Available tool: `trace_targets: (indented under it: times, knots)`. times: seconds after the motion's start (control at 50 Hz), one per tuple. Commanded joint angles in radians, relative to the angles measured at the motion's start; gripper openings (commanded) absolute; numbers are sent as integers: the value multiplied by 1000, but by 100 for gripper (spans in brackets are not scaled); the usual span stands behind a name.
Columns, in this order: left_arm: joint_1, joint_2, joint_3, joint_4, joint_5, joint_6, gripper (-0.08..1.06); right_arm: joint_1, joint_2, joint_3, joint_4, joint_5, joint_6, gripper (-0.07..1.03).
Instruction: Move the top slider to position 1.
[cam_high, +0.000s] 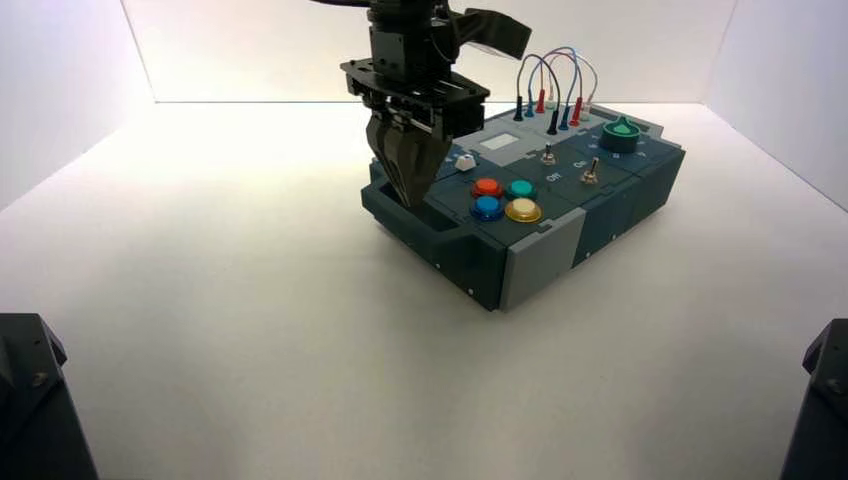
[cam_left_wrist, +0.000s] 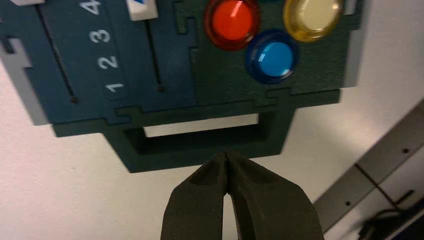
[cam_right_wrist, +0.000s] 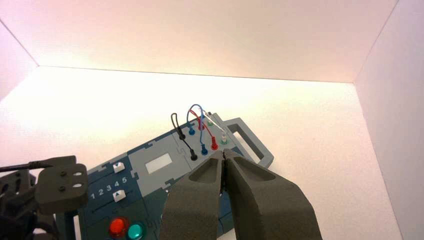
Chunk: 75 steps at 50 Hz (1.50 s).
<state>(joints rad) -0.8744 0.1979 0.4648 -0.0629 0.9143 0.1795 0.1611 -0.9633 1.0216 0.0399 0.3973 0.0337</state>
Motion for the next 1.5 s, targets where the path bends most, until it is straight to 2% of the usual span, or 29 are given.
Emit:
trace_targets:
  times: [0.02, 0.5, 1.12, 1.28, 1.32, 1.48, 1.5]
  knots:
    - [5, -5, -31, 31, -3, -2, -3, 2, 5, -32, 0, -5, 0, -2]
    - [63, 28, -35, 66, -11, 5, -3, 2, 6, -34, -2, -11, 0, -2]
    - [81, 101, -51, 123, -34, 6, -3, 2, 2, -34, -3, -20, 0, -2]
    - [110, 104, -40, 140, -41, 5, -3, 2, 0, -34, -3, -25, 0, -2]
    - [144, 103, -31, 155, -41, 3, -3, 2, 0, -34, -3, -31, -2, -2]
    - [189, 97, -17, 178, -48, 0, -3, 2, 0, -34, -3, -31, -2, -2]
    - [202, 97, -17, 187, -51, 0, -3, 2, 0, -34, -3, -37, 0, -2]
